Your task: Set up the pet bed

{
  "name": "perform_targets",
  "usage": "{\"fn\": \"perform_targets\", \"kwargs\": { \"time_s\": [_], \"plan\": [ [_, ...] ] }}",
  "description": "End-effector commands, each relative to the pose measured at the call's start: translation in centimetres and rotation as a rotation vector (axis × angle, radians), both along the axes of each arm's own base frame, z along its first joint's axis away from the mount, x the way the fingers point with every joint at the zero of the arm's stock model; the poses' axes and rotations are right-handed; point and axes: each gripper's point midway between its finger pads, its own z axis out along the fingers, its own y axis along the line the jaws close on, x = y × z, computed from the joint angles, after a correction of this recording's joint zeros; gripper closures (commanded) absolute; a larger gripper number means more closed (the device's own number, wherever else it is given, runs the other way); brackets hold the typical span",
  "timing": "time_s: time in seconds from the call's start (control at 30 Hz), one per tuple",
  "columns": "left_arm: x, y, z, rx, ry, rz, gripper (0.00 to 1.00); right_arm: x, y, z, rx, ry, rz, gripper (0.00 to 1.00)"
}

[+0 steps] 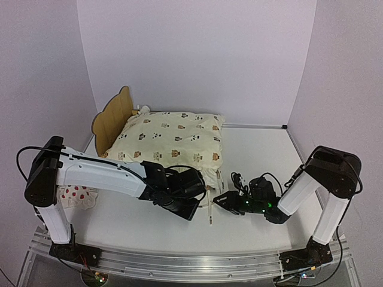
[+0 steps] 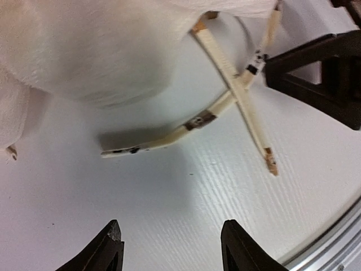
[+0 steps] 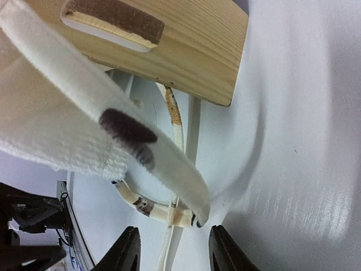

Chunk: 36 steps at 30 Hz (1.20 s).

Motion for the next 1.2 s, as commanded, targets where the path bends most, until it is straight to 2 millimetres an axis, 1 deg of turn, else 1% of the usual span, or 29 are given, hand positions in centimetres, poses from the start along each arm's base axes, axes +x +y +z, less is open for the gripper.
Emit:
{"fn": "perform_targets", "kwargs": {
  "time_s": [0.0,0.13,0.27,0.33,0.47,0.6,0.73,0.83,0.93,1.17],
  "plan": [
    [1.9,1.9,-0.7,0.032,-0.03,0.117,0.4,-0.3,-1.0,0.7,-0.067,-0.042,0.003,0.5],
    [2.8,2.3,-1.8,0.035,-0.031,0.152,0.4,0.0,-1.6,1.4,-0.125,-0.085,0.002,0.46],
    [3.0,2.1,-2.7,0.034,-0.014,0.154,0.41,0.7,-1.9,2.2,-0.192,-0.129,-0.001,0.46],
    [3.0,2.3,-3.2,0.051,-0.01,0.159,0.41,1.2,-2.0,2.8,-0.218,-0.157,-0.005,0.46],
    [3.3,2.7,-4.1,0.065,-0.004,0.176,0.41,2.0,-2.1,3.3,-0.269,-0.19,-0.006,0.47],
    [3.8,2.2,-4.4,0.03,-0.008,0.186,0.42,2.3,-1.7,3.1,-0.285,-0.192,0.004,0.47],
    [4.1,1.1,-4.5,-0.016,-0.005,0.187,0.43,2.7,-1.4,3.0,-0.293,-0.195,0.008,0.48],
    [4.4,0.4,-4.7,-0.028,-0.004,0.184,0.43,2.8,-1.2,2.8,-0.299,-0.194,0.012,0.5],
    [4.6,0.0,-5.3,-0.028,-0.001,0.185,0.45,3.0,-1.1,2.7,-0.302,-0.194,0.013,0.57],
    [4.8,-0.3,-6.2,-0.019,0.009,0.188,0.57,3.0,-1.0,2.6,-0.307,-0.194,0.017,0.72]
  ]
}}
